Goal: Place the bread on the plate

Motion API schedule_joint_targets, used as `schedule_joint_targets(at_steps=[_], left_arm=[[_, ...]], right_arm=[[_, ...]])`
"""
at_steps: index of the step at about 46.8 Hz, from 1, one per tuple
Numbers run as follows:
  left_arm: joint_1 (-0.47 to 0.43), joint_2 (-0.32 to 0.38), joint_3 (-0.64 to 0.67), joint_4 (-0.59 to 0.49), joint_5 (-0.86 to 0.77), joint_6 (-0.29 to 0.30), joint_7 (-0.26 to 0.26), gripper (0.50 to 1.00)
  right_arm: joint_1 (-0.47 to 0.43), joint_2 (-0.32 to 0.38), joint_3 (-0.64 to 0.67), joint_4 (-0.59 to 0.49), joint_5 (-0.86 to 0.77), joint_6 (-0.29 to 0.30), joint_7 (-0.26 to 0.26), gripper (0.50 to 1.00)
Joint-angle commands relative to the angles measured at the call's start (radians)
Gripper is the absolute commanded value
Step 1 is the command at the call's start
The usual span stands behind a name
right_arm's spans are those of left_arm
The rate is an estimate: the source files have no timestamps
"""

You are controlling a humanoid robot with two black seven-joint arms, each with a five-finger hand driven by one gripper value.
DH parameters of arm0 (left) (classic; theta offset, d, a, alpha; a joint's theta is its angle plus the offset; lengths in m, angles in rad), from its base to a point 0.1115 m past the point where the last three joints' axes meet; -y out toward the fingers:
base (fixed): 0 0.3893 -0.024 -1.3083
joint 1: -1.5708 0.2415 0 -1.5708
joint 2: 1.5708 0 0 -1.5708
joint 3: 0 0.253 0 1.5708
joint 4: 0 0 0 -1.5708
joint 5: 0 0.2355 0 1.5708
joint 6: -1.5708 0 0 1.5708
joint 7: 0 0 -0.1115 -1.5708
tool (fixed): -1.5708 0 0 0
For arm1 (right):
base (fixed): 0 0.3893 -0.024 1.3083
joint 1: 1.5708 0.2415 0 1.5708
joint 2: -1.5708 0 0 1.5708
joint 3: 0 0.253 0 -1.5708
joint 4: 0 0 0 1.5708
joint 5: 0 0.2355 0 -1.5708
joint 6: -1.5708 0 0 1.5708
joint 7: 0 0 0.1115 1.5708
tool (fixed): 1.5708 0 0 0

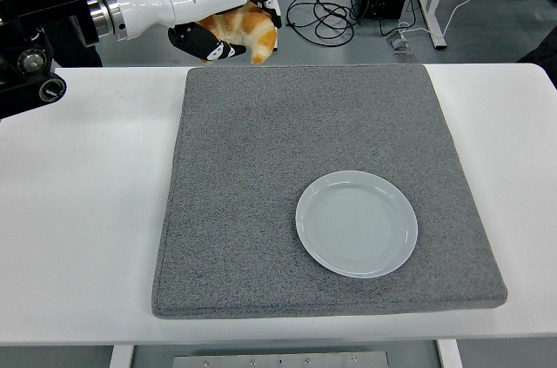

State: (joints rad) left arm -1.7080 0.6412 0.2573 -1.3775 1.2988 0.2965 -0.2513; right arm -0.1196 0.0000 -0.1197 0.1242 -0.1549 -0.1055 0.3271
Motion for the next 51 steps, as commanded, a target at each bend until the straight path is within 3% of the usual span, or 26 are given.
schedule_joint_targets(at_steps=[1,20,43,49,51], left_arm=[[0.005,-0.002,0.003,0.0,0.001,0.001,0.001,0.5],[0.005,-0.023,-0.004,0.008,-0.003,0.003,0.006,0.5],[-0.055,-0.529,-0.003,0.247,-0.076,0.0,0.001,0.5],[-0.065,-0.638,0.0,0.291,-0.082,0.001,0.001,0.5],[-0.068,-0.641,0.002,0.307,-0.082,0.003,0.001,0.5]], right_arm=[[0.0,0.0,0.0,0.0,0.0,0.0,0.001,1.0],[0.0,0.0,0.0,0.0,0.0,0.0,0.0,1.0],[0.0,0.0,0.0,0.0,0.0,0.0,0.001,1.0],[0.0,0.0,0.0,0.0,0.0,0.0,0.0,1.0],[0.0,0.0,0.0,0.0,0.0,0.0,0.0,1.0]])
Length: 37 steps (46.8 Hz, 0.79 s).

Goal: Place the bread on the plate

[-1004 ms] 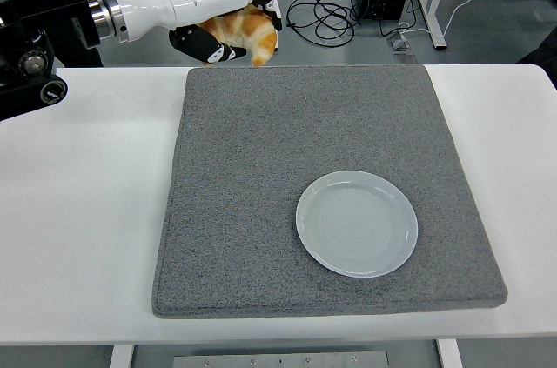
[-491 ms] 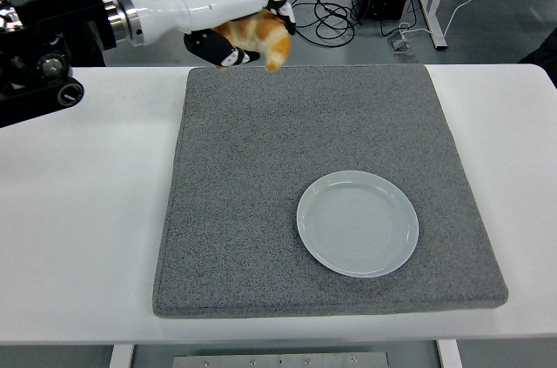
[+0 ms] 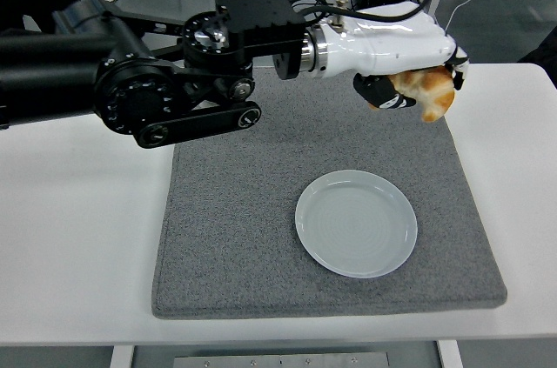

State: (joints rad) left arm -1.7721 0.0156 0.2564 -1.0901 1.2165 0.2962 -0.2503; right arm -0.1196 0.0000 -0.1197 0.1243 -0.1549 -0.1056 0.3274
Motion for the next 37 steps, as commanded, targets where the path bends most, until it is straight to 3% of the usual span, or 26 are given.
schedule_joint_targets(at_steps=[1,25,37], left_arm=[[-0.004,-0.016,0.004,0.025,-0.002,0.003,0.0,0.5],[0.011,-0.016,0.006,0.053,-0.003,0.006,-0.006,0.5],[0.109,-0.016,0.063,0.058,-0.003,0.009,-0.02,0.5]], right_arm=[[0.0,0.0,0.0,0.0,0.0,0.0,-0.001,1.0],[0.0,0.0,0.0,0.0,0.0,0.0,-0.001,1.0],[0.0,0.0,0.0,0.0,0.0,0.0,0.001,1.0]])
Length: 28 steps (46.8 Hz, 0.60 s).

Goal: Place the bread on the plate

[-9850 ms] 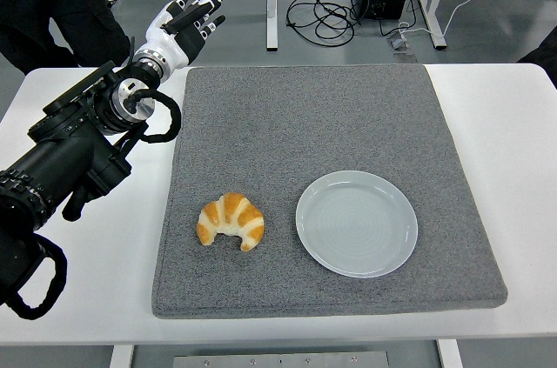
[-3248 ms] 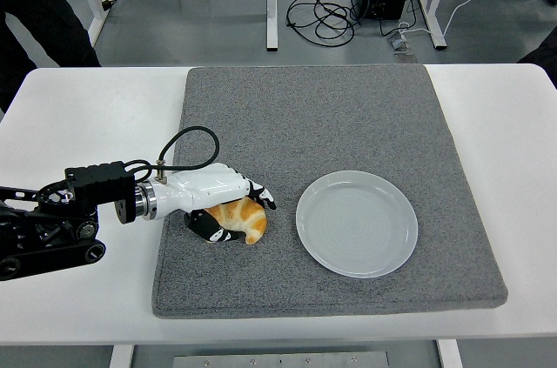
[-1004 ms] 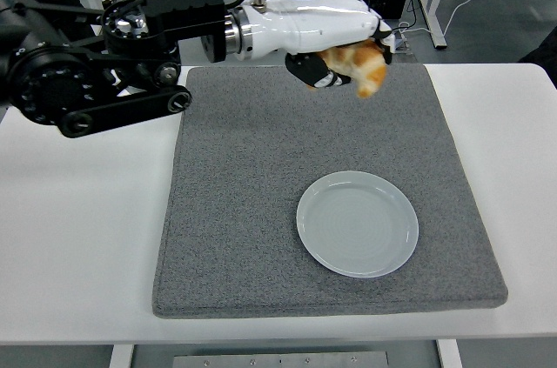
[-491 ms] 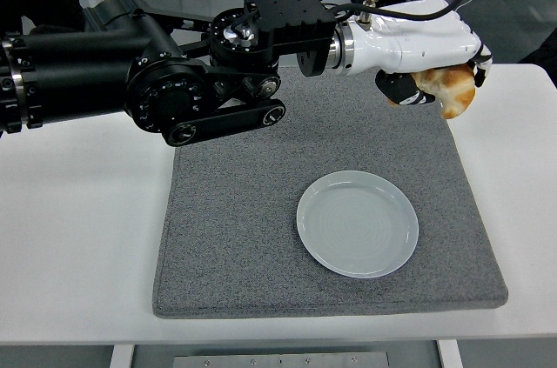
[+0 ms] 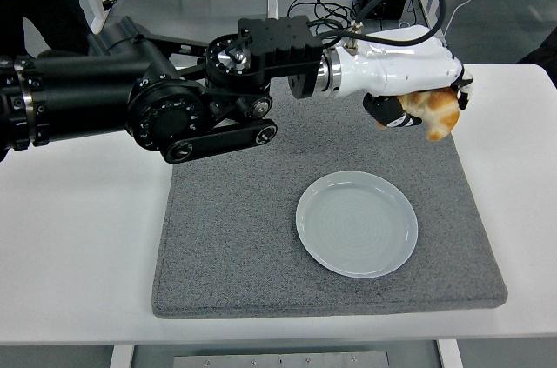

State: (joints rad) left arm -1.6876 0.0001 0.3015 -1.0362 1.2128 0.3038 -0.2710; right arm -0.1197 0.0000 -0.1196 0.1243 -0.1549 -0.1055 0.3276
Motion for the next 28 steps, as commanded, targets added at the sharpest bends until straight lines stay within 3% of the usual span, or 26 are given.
schedule_joint_targets(at_steps=[1,16,23,28], left_arm=[[0.035,0.0,0.018,0.007,0.001,0.001,0.001,0.5],[0.213,0.0,0.048,0.031,0.017,0.003,-0.005,0.5],[0.255,0.0,0.051,0.018,0.025,0.003,-0.065,0.5],[0.278,0.0,0.051,0.013,0.057,0.003,-0.07,0.5]], right_arm=[[0.0,0.0,0.0,0.0,0.0,0.0,0.001,1.0],[0.0,0.0,0.0,0.0,0.0,0.001,-0.001,1.0],[0.0,0.0,0.0,0.0,0.0,0.0,0.001,1.0],[0.0,0.0,0.0,0.0,0.0,0.0,0.001,1.0]])
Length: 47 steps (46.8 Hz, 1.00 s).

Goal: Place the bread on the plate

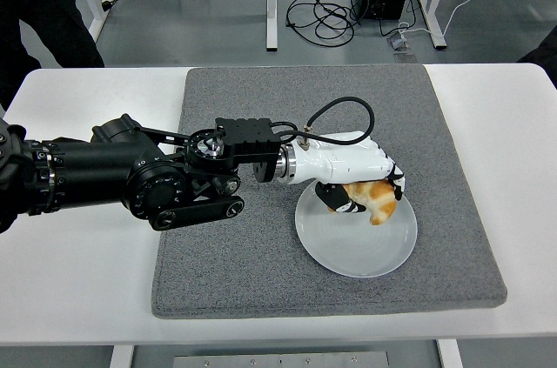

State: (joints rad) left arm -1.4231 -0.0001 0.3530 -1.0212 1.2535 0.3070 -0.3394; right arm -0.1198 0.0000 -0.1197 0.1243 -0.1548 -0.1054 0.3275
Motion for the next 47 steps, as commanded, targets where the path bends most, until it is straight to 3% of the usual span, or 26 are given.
schedule_joint_targets(at_steps=[1,12,42,43,44,45,46,47], left_arm=[[0.021,0.0,0.001,-0.002,0.024,0.0,-0.001,0.5],[0.085,0.0,0.047,0.001,0.072,0.015,-0.001,0.5],[0.087,0.0,0.043,0.01,0.063,0.023,0.003,0.5],[0.087,0.0,0.038,0.012,0.054,0.021,0.002,0.516],[0.088,0.0,0.037,0.01,0.047,0.021,0.002,0.745],[0.09,0.0,0.035,0.01,0.041,0.021,0.003,0.91],[0.09,0.0,0.034,0.01,0.032,0.02,0.003,0.952],[0.089,0.0,0.032,0.009,0.021,0.018,0.0,0.957]], right_arm=[[0.0,0.0,0.0,0.0,0.0,0.0,0.001,1.0],[0.0,0.0,0.0,0.0,0.0,0.001,-0.001,1.0],[0.0,0.0,0.0,0.0,0.0,0.0,-0.001,1.0],[0.0,0.0,0.0,0.0,0.0,0.0,-0.001,1.0],[0.0,0.0,0.0,0.0,0.0,0.001,0.001,1.0],[0.0,0.0,0.0,0.0,0.0,0.0,-0.001,1.0],[0.0,0.0,0.0,0.0,0.0,0.0,0.001,1.0],[0.0,0.0,0.0,0.0,0.0,0.0,-0.001,1.0]])
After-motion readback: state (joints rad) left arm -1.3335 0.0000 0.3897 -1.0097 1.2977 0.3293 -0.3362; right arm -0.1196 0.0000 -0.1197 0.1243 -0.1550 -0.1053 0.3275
